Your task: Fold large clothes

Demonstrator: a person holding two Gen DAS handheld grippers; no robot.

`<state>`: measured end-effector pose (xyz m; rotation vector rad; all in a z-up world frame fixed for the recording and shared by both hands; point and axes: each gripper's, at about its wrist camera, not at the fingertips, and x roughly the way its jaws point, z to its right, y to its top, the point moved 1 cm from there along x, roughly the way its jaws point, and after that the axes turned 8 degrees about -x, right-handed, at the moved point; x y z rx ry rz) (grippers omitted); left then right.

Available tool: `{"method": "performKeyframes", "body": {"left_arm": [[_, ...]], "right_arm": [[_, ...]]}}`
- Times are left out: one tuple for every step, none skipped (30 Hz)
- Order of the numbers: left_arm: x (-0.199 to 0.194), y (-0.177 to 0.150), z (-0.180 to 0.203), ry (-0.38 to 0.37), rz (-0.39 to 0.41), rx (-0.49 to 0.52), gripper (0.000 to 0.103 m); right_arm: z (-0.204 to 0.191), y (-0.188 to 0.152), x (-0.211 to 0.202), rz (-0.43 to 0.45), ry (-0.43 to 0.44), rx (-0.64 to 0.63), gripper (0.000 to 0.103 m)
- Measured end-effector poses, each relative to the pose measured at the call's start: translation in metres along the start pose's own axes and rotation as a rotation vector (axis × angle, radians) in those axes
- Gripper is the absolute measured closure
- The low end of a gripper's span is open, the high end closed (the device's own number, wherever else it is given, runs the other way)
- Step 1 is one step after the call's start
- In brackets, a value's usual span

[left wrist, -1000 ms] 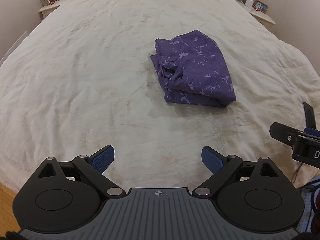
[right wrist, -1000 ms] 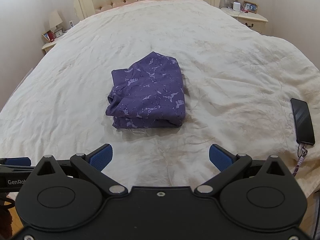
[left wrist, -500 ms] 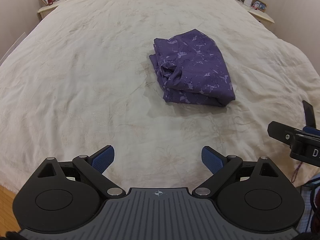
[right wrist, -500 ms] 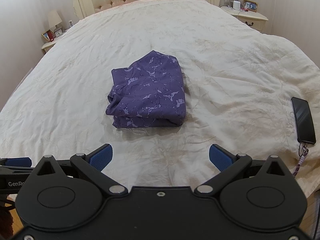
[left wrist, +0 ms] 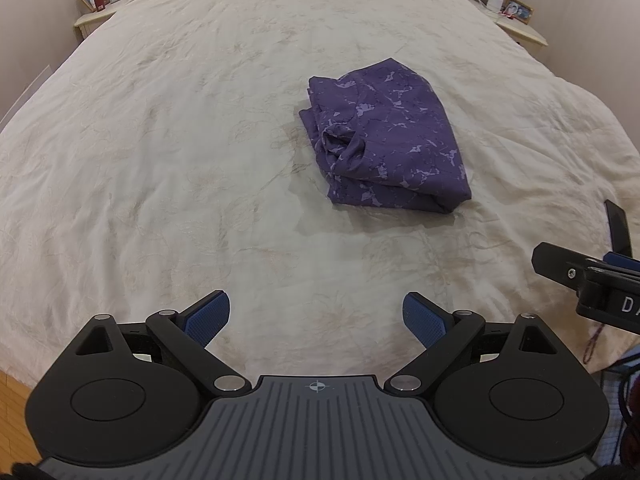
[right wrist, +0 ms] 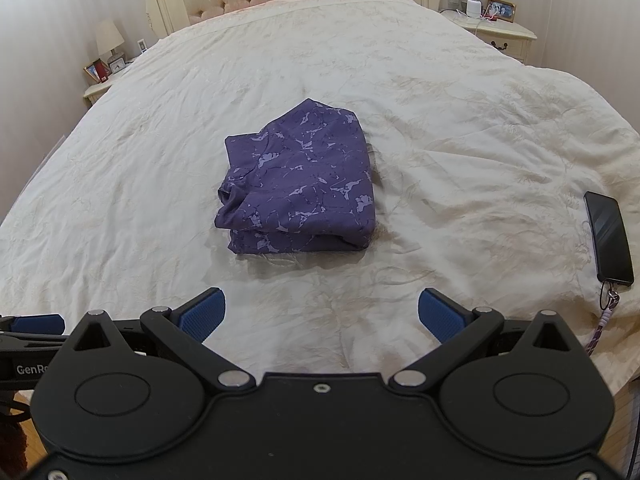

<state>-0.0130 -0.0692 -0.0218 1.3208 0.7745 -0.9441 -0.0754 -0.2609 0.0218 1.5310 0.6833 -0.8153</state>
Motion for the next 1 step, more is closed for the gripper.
{"method": "performKeyframes", "body": {"left_arm": [[0.0002, 0.0005, -0.0011, 0.000, 0.000, 0.002, 0.009]], "right_arm": [[-0.0008, -0.0004, 0.0000, -0.001, -0.001, 0.000, 0.001]]}}
